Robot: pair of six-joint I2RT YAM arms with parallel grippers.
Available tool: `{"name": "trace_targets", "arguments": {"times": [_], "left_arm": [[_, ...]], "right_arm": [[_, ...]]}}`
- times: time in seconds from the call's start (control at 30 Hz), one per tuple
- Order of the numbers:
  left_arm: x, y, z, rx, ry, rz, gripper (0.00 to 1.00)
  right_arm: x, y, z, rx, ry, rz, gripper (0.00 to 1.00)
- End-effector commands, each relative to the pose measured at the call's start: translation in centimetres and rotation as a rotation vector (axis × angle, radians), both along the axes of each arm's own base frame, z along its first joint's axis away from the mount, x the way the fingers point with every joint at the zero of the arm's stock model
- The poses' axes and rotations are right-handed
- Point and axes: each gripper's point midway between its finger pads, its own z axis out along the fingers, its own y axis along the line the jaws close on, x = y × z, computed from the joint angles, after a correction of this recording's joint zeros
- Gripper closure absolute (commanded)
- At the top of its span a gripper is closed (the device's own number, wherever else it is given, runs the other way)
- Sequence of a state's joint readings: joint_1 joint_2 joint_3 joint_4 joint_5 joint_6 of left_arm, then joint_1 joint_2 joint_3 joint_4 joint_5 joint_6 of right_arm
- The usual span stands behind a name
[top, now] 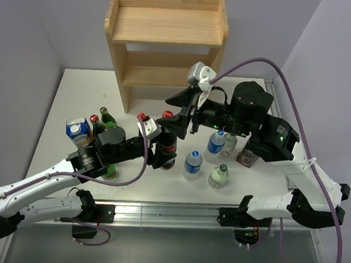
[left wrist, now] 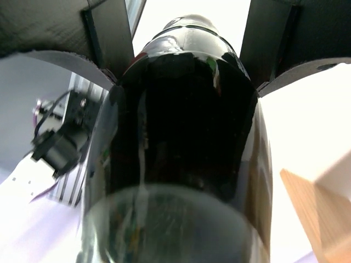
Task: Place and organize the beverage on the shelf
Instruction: Pick up the drink from the center of the board.
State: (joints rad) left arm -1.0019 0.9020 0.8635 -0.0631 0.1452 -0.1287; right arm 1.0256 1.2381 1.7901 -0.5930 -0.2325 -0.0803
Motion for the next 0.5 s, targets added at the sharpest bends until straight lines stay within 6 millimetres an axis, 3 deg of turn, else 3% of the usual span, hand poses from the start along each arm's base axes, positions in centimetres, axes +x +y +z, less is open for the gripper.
{"name": "trace_targets", "arguments": {"times": [0.0,0.17,0.33,0.43,0.47], "left_arm": [[-0.4,0.8,9.6,-0.281,-0.154,0.009,1.00],[0.5,1.9,10.6,-0.310,-0.149,0.086,1.00],[2.0,4.0,13.2,-0.357,-0.151,0.224,1.00],[3.4,5.3,15.1,-0.376,-0.145,0.331,1.00],[3.9,6.2,16.5,-0.401,-0.145,0.387,1.00]], "right_arm": [[-1.3,-0.7,3.9,0.135,-0.070,0.031,0.31],[-0.8,-1.4,3.7,0.138,-0.068,-0.015,0.30],[-0.7,-4.5,4.4,0.199,-0.084,-0.114,0.26],[0.1,-6.3,3.3,0.208,-0.064,-0.207,0.22],[0.2,-7.5,3.5,0.228,-0.061,-0.249,0.20]]}}
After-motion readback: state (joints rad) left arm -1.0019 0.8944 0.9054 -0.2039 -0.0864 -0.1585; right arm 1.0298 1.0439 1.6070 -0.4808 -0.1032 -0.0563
